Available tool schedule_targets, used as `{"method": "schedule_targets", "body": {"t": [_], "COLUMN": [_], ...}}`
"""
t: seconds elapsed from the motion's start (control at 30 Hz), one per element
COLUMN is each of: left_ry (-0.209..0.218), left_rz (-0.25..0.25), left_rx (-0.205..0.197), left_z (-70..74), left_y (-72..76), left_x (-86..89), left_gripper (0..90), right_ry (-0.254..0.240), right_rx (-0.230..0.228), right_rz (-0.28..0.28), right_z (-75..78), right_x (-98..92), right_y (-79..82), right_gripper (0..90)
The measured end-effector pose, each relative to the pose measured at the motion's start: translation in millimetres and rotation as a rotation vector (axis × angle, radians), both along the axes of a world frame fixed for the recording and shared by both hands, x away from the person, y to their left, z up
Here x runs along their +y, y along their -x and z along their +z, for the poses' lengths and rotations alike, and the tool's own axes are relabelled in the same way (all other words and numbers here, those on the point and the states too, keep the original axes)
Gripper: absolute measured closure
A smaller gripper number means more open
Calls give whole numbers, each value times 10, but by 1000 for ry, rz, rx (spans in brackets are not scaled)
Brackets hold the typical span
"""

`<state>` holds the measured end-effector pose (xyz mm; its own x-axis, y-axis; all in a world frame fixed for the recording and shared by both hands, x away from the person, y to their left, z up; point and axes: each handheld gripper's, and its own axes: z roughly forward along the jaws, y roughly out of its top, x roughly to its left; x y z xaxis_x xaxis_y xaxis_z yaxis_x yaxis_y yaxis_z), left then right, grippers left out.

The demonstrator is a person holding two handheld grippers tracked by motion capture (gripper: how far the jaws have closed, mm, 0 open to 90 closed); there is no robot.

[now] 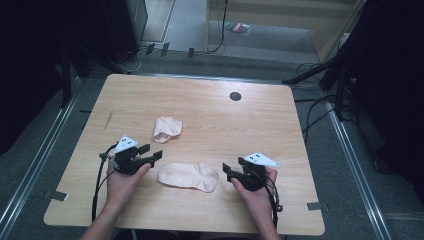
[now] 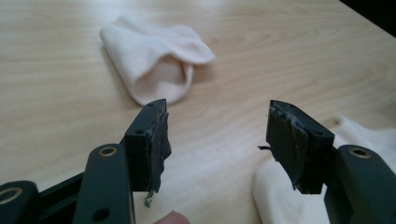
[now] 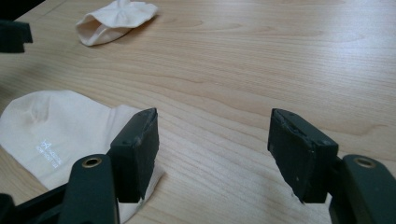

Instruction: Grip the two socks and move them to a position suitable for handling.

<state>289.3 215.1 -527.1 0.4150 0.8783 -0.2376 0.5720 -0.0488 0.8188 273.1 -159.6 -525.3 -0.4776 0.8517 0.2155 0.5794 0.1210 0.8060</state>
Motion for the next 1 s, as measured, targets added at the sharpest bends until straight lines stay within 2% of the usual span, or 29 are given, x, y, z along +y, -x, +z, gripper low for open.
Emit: {"method": "schedule_targets", "body": {"t": [0.13,0.23,0.3,0.37,0.4,0.47,0.5,0.63,0.7,0.77,0.8,0.83,0.87,0.9,1.0], "left_ry": [-42,-34,-9,-21,-21,-55,-86,-195,-234,-233,-239,-247,-262,-265,-231], "left_rz": [59,123,165,205,208,199,190,187,191,183,172,163,146,133,104], "left_rx": [11,38,58,68,81,95,105,119,130,121,117,120,112,108,81], "left_z": [33,20,-1,-24,-35,-59,-75,-125,-162,-161,-156,-147,-134,-123,-70], "left_y": [-276,-490,-620,-734,-788,-871,-917,-985,-1002,-1000,-1002,-999,-993,-988,-944], "left_x": [-64,-72,-50,-45,-47,-79,-114,-221,-249,-257,-258,-265,-276,-279,-279], "left_gripper": [390,384,384,384,386,405,419,486,528,617,762,762,833,860,875], "right_ry": [6,10,12,17,16,19,19,22,19,25,30,30,32,32,32], "right_rx": [-4,1,0,3,3,4,6,9,11,11,17,17,18,16,11], "right_rz": [6,10,10,12,12,12,11,6,3,-2,-11,-11,-12,-9,-8], "right_z": [-8,-10,-15,-23,-27,-30,-30,-31,-32,-41,-49,-49,-51,-52,-27], "right_x": [32,45,49,53,55,54,55,40,37,36,46,46,50,57,87], "right_y": [-34,-40,-46,-53,-55,-59,-60,-69,-74,-89,-102,-102,-105,-112,-108], "right_gripper": [342,342,342,342,341,341,341,340,340,343,344,344,344,345,344]}}
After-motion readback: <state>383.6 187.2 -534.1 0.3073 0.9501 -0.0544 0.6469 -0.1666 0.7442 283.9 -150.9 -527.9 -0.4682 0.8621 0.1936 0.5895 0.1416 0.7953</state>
